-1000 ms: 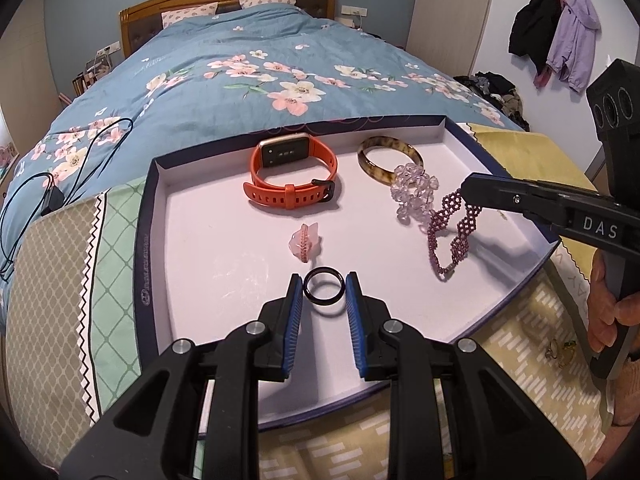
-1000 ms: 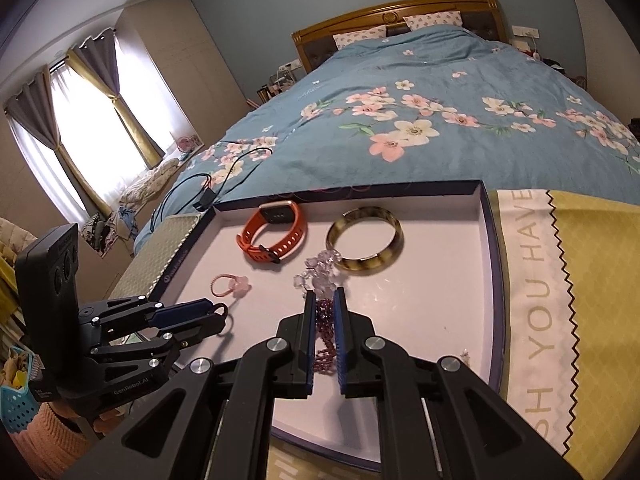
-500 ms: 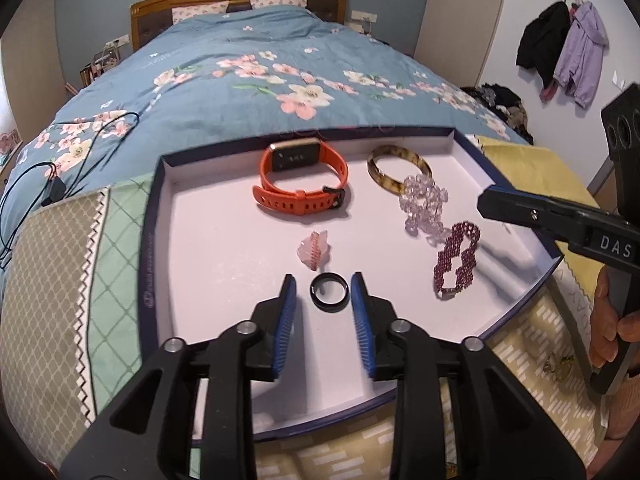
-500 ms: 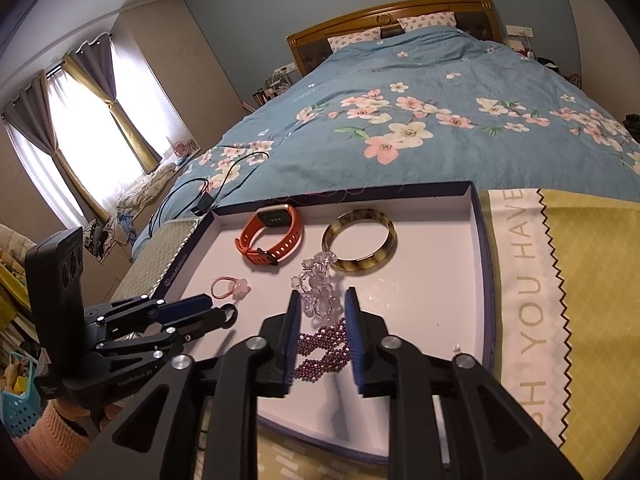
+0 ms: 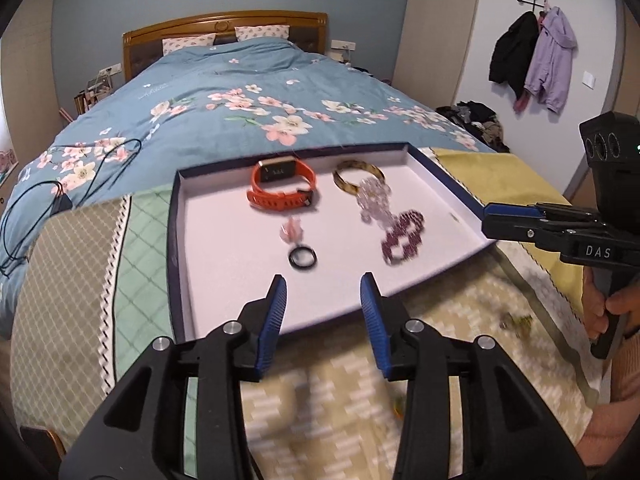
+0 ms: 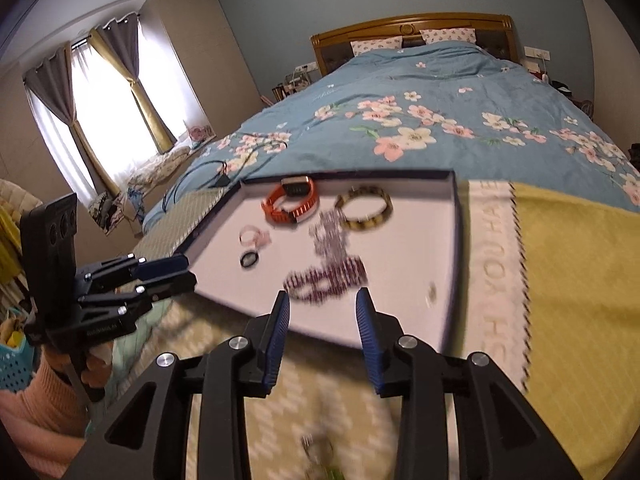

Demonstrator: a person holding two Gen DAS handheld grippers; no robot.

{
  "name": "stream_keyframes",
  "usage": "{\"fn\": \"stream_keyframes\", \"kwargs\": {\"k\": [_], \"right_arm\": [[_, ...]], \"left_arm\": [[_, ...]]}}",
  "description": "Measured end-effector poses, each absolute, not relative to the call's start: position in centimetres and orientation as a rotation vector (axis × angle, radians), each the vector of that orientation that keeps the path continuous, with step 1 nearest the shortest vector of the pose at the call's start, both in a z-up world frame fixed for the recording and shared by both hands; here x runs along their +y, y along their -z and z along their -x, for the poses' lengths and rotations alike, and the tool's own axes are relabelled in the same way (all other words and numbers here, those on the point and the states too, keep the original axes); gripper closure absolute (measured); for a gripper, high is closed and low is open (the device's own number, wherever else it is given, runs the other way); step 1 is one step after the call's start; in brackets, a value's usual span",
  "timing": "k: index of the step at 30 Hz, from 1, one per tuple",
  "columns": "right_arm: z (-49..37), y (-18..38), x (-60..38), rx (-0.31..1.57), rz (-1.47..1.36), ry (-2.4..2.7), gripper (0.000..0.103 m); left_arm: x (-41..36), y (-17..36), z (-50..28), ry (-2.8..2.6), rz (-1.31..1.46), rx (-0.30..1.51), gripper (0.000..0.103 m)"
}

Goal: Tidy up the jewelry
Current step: 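Open both grippers to release the black ring and red bracelet in the lid, then grasp the yellow-stone ring with the left gripper while the right gripper grasps the green-stone ring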

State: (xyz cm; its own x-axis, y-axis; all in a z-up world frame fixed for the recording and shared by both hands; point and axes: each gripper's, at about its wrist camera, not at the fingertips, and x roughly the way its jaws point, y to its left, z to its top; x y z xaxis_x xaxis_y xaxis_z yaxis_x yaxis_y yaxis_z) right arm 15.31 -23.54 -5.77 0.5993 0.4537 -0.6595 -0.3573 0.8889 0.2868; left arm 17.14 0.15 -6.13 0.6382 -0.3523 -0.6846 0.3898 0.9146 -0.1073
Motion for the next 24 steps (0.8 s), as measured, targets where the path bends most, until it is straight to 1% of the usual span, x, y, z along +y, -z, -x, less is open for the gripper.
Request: {"fn": "stream_keyframes", "kwargs": {"k": [11, 13, 24], "right_arm": [[-10.4, 8.4, -25.3, 0.869, -0.085, -0.447, 0.071], [-9.8, 8.7, -25.4, 0.876, -0.088, -0.452, 0.071], [-8.4, 9.9, -25.2, 0.904, -0.069, -0.461, 0.071]], "left_arm": [[-0.4, 7.1, -12.9, 0.464, -0.085, 0.777, 0.063], [-0.4, 7.2, -12.3, 0.475, -0.087, 0.780, 0.061], [-2.0, 8.8, -9.4, 0.535, -0.157, 0.830, 0.060]]}}
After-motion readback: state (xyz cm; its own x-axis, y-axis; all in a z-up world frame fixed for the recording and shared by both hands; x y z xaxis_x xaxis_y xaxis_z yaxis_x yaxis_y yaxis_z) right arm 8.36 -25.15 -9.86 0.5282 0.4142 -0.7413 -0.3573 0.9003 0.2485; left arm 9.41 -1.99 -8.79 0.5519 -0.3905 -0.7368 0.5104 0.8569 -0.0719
